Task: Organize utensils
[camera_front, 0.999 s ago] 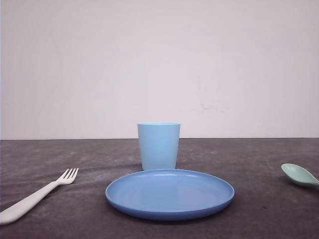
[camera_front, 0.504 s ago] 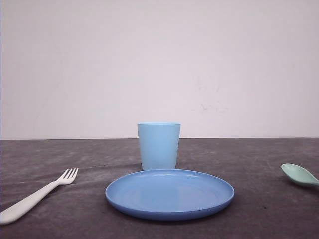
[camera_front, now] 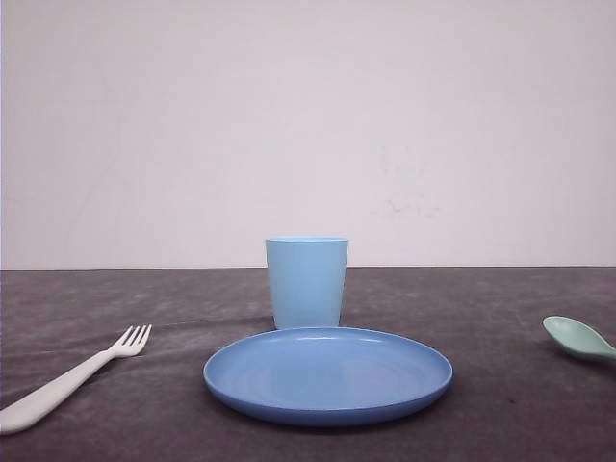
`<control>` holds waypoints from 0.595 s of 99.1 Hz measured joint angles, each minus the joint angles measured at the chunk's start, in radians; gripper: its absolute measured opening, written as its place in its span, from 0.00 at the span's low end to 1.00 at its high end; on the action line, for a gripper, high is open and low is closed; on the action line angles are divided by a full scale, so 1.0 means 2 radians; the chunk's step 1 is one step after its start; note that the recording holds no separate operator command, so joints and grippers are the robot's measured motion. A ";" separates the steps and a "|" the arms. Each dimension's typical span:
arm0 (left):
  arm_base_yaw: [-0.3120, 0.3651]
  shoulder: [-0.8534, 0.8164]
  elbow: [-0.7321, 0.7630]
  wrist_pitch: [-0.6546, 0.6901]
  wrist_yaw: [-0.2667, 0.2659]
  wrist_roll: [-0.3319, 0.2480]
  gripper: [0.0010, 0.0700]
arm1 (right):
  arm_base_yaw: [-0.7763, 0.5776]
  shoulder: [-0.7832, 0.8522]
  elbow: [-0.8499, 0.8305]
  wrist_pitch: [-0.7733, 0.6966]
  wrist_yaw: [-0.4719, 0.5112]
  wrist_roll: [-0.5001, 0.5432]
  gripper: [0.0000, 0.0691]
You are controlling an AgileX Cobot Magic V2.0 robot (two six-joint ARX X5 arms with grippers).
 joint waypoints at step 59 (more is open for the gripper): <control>0.000 0.000 -0.007 0.024 0.001 -0.038 0.02 | 0.000 0.000 0.000 0.002 -0.004 0.062 0.01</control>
